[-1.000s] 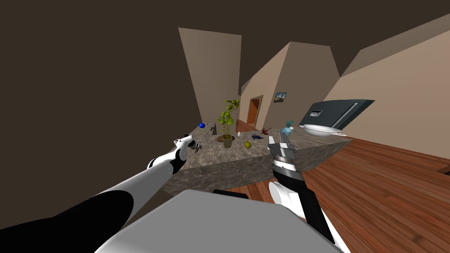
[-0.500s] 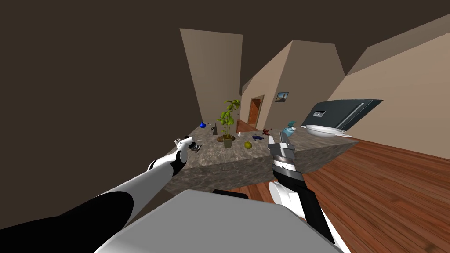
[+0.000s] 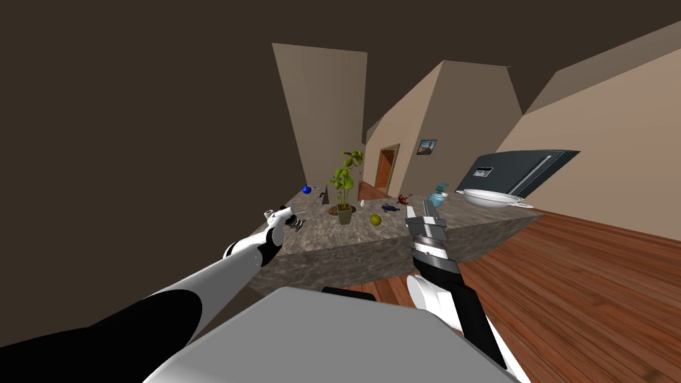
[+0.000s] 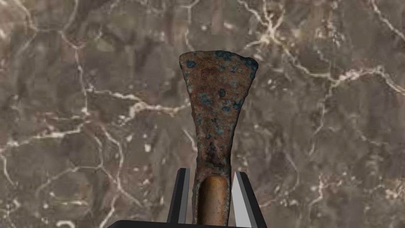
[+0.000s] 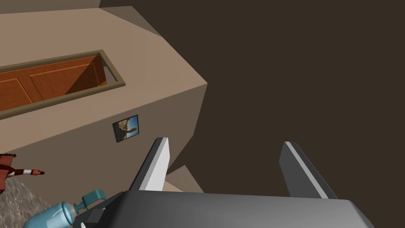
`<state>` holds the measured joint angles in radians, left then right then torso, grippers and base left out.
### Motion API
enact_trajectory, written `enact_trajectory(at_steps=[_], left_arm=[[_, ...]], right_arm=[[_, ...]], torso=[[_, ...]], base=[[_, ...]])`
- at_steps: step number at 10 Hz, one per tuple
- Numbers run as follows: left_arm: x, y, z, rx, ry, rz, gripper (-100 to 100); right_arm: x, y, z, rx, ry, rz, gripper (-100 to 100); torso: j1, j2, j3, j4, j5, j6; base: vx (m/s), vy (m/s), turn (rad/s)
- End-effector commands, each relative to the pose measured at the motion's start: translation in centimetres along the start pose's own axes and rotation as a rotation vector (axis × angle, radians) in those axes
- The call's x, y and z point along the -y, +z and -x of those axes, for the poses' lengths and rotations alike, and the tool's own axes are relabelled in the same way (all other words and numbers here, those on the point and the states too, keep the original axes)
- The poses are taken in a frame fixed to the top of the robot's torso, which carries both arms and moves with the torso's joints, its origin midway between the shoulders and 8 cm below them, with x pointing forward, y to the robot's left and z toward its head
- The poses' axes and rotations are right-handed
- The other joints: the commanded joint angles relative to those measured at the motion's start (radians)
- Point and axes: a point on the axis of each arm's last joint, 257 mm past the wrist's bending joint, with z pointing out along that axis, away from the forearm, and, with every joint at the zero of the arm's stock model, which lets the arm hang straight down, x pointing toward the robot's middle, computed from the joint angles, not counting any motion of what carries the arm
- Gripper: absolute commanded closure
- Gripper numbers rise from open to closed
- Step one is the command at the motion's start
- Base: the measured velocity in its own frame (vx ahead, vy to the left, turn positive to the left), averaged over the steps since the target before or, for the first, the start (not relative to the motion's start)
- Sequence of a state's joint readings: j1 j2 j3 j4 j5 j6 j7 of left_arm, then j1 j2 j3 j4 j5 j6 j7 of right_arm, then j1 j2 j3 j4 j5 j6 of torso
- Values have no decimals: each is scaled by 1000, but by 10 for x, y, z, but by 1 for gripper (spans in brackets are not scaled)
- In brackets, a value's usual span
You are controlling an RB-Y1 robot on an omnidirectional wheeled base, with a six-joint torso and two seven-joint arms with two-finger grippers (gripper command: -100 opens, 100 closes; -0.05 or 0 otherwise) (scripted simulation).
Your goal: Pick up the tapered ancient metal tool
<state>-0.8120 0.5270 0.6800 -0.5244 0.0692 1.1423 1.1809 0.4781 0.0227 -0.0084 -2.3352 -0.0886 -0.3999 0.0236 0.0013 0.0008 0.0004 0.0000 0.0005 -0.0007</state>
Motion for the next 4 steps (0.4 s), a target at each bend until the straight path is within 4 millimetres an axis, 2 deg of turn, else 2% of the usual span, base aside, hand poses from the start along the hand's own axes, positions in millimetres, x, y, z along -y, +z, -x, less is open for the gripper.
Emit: enact_trajectory(at_steps=[1, 3, 4], left_arm=[[2, -12, -11, -2, -6, -1, 100], [2, -11, -8, -1, -6, -1, 100], [2, -12, -9, -2, -6, -1, 0]], right_arm=[[0, 0, 0, 0, 0, 0, 0], [0, 0, 0, 0, 0, 0, 0], [0, 0, 0, 0, 0, 0, 0]], torso=[[0, 0, 0, 0, 0, 0], [1, 1, 1, 1, 0, 1], [0, 1, 1, 0, 0, 0]], base=[[-17, 21, -72], [-11, 16, -41], [0, 0, 0]])
